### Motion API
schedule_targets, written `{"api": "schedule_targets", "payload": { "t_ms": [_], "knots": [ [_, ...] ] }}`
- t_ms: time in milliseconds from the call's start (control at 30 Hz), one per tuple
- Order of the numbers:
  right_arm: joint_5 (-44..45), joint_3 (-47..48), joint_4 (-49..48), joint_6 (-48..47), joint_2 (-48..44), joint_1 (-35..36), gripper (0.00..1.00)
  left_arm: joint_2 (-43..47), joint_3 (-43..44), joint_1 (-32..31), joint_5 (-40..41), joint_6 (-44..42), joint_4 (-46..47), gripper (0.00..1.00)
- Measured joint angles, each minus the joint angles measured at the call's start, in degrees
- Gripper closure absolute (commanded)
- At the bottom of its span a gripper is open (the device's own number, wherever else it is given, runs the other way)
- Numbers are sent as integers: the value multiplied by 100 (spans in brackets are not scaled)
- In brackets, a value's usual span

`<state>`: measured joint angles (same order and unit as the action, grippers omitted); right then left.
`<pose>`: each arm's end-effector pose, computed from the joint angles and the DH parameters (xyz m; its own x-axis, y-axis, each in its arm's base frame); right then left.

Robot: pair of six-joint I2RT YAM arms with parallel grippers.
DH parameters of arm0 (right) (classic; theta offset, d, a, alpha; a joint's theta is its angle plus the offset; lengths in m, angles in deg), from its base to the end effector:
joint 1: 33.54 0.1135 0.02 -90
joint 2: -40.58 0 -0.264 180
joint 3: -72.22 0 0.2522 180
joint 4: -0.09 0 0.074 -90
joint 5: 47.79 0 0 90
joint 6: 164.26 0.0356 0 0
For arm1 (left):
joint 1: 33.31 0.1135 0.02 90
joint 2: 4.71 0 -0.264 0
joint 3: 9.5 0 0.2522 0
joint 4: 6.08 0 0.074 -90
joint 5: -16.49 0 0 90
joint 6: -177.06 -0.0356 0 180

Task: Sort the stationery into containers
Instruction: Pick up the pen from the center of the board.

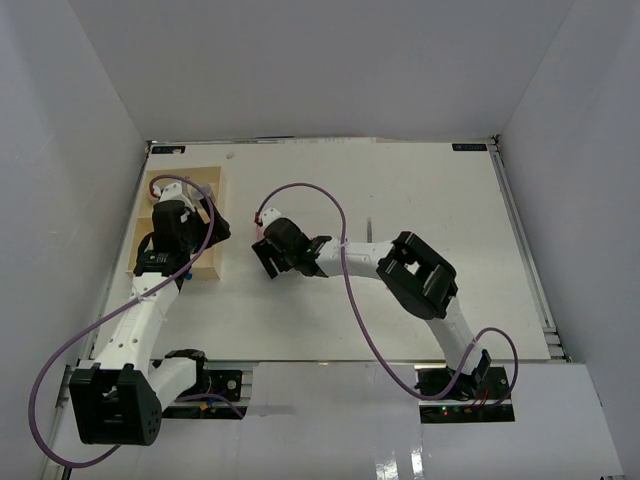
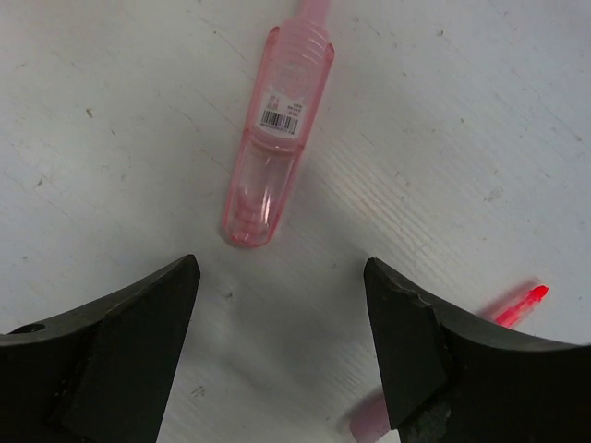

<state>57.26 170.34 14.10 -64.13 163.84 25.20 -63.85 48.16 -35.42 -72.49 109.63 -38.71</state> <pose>0.2555 0.4031 0.1587 -0.4493 -0.4129 -0.7922 -0.6521 0.7577 -0.0250 0.2273 -0.0077 0.2722 -0.5260 -0.3646 -0.7684 -0.1947 0.9311 -0.3086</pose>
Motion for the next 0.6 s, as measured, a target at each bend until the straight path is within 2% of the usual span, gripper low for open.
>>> {"api": "schedule_targets", "payload": {
  "t_ms": [333,433,600],
  "knots": [
    [142,186,-258,42,229,55,34,4,0,0,4,44,-15,2],
    [190,219,-393,57,291,55,42,15,0,0,4,57,-17,2],
    [284,216,-555,70,339,59,49,15,0,0,4,68,-20,2]
  ]
}}
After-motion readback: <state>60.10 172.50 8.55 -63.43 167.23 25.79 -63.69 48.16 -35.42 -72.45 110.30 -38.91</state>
